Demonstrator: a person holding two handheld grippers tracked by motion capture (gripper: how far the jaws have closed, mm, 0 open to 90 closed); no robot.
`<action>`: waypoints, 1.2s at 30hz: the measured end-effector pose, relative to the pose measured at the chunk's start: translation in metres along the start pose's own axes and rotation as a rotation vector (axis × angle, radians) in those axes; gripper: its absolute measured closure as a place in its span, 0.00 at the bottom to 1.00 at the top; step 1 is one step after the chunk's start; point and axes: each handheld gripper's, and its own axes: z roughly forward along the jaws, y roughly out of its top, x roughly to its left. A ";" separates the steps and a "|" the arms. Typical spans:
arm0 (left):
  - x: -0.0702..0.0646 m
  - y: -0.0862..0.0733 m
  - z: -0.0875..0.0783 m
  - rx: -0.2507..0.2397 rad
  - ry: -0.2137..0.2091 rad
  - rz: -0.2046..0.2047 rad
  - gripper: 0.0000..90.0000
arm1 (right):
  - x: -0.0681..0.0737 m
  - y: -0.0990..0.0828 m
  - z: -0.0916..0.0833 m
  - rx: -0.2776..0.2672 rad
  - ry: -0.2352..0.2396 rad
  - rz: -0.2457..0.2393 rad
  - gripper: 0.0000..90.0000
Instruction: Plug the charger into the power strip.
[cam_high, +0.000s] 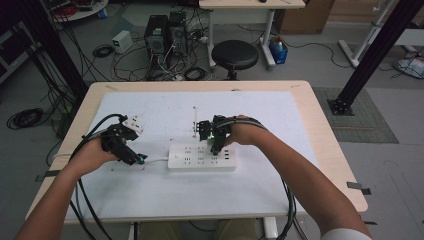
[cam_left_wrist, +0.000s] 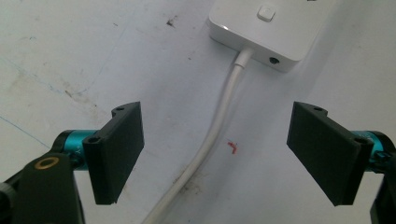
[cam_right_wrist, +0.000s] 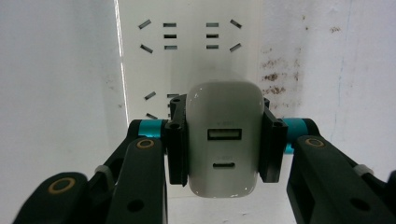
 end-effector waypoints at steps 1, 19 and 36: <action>0.000 0.000 0.000 0.002 0.002 0.002 0.21 | 0.001 0.001 0.000 0.007 -0.005 -0.003 0.69; 0.002 -0.002 0.003 -0.016 -0.006 0.006 0.21 | 0.009 0.004 0.010 0.054 -0.049 -0.001 0.69; 0.000 -0.002 0.002 -0.055 0.017 0.022 0.21 | 0.004 0.009 0.016 0.094 -0.025 -0.020 0.69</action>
